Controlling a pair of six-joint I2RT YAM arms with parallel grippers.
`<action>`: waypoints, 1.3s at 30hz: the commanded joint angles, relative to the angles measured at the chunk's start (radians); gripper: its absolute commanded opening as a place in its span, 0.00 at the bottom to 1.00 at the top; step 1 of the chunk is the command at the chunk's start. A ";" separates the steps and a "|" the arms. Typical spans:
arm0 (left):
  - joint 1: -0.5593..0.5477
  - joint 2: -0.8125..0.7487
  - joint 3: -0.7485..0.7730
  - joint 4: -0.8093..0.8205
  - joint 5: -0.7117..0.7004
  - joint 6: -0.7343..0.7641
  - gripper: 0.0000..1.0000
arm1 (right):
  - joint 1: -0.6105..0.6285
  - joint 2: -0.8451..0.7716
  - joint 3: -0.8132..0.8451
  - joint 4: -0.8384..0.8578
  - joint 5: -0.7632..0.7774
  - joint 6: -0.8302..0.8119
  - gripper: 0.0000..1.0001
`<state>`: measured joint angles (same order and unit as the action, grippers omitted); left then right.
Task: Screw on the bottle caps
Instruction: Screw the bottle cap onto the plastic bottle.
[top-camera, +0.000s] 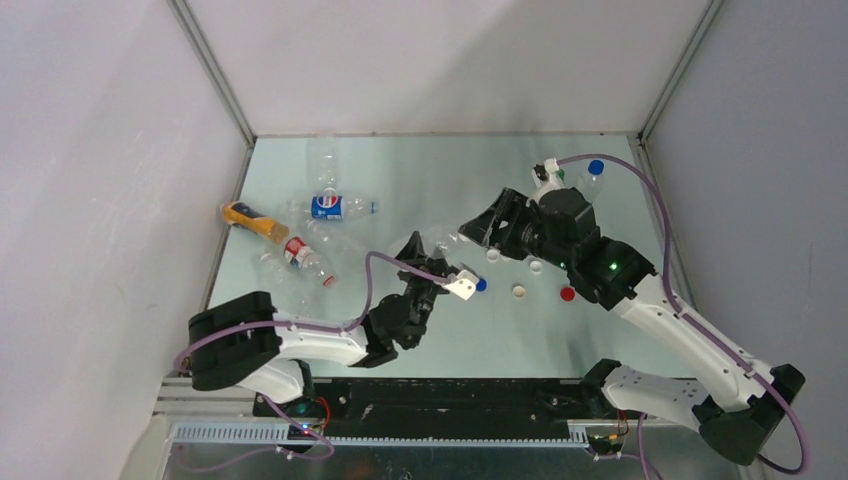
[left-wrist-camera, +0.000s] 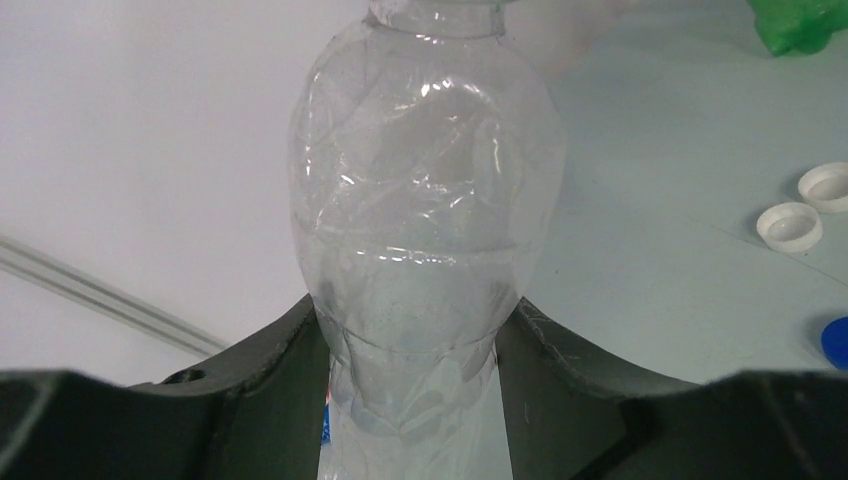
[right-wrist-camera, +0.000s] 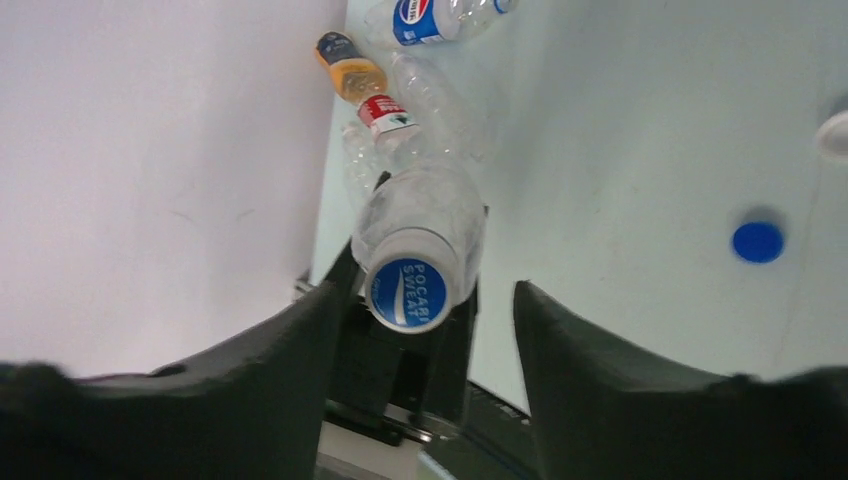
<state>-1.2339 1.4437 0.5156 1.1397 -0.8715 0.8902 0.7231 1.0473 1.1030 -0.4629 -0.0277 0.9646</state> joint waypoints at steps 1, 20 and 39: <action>0.007 -0.079 -0.040 -0.007 -0.036 -0.069 0.00 | -0.006 -0.057 0.017 0.053 0.048 -0.187 0.74; 0.331 -0.490 0.207 -1.276 1.169 -0.366 0.00 | -0.092 -0.145 0.099 -0.156 -0.701 -1.529 0.72; 0.334 -0.458 0.302 -1.390 1.279 -0.338 0.00 | 0.077 -0.013 0.179 -0.366 -0.613 -1.662 0.51</action>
<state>-0.9070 0.9939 0.7689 -0.2535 0.3687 0.5343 0.7731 1.0172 1.2411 -0.7841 -0.7052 -0.6556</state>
